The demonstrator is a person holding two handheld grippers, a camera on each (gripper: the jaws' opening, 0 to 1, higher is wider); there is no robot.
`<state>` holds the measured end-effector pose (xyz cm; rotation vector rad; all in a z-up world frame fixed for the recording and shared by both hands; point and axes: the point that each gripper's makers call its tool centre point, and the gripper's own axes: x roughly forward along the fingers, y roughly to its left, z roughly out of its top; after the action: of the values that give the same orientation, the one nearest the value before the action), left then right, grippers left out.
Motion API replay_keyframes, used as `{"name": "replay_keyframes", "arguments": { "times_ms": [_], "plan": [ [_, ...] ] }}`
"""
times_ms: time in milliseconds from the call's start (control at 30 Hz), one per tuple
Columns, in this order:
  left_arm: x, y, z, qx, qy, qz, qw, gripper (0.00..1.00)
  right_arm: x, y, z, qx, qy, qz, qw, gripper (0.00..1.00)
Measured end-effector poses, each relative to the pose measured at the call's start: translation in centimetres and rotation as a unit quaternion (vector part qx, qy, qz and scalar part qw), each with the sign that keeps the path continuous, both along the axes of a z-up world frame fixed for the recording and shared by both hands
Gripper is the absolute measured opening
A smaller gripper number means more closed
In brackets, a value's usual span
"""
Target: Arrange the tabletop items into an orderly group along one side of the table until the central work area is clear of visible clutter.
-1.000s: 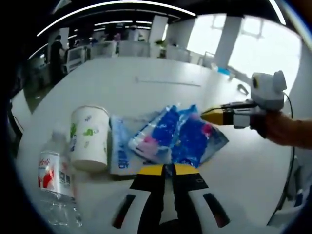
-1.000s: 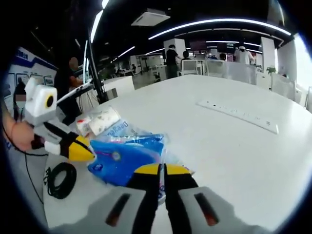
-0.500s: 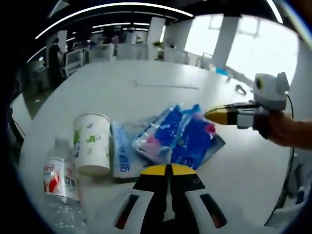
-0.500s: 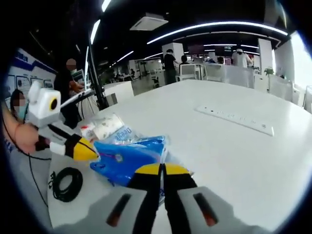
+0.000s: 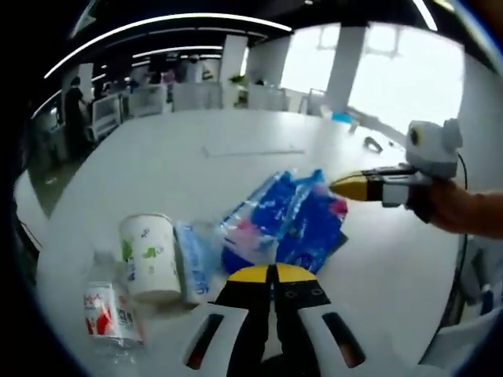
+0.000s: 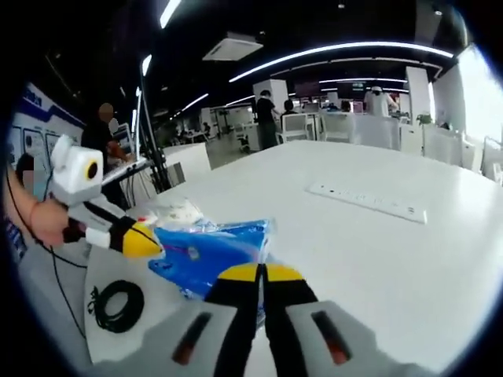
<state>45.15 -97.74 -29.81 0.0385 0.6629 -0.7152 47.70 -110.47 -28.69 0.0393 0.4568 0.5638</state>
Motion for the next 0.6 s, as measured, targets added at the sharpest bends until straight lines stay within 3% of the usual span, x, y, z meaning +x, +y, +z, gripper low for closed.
{"name": "replay_keyframes", "arguments": {
  "times_ms": [267,367,400,433,600],
  "plan": [
    [-0.3,-0.4,1.7,0.003,-0.014,-0.039,0.9991,0.0,-0.7,-0.3,1.9,0.003,-0.016,-0.012,0.9998,0.0],
    [-0.7,-0.9,2.6,-0.001,-0.023,-0.069,0.9974,0.0,-1.0,-0.5,2.6,0.007,-0.021,-0.02,0.9996,0.0],
    [-0.6,-1.1,3.0,0.002,-0.038,-0.086,0.9955,0.0,-1.1,-0.7,2.9,0.007,-0.024,-0.024,0.9994,0.0],
    [-0.6,-0.7,2.9,0.018,-0.041,-0.091,0.9948,0.0,-1.3,-0.8,3.1,0.009,-0.023,-0.026,0.9994,0.0],
    [-0.6,-1.0,4.0,0.012,-0.045,-0.107,0.9932,0.0,-2.2,-0.9,4.0,0.013,-0.029,-0.031,0.999,0.0]
  ]
}}
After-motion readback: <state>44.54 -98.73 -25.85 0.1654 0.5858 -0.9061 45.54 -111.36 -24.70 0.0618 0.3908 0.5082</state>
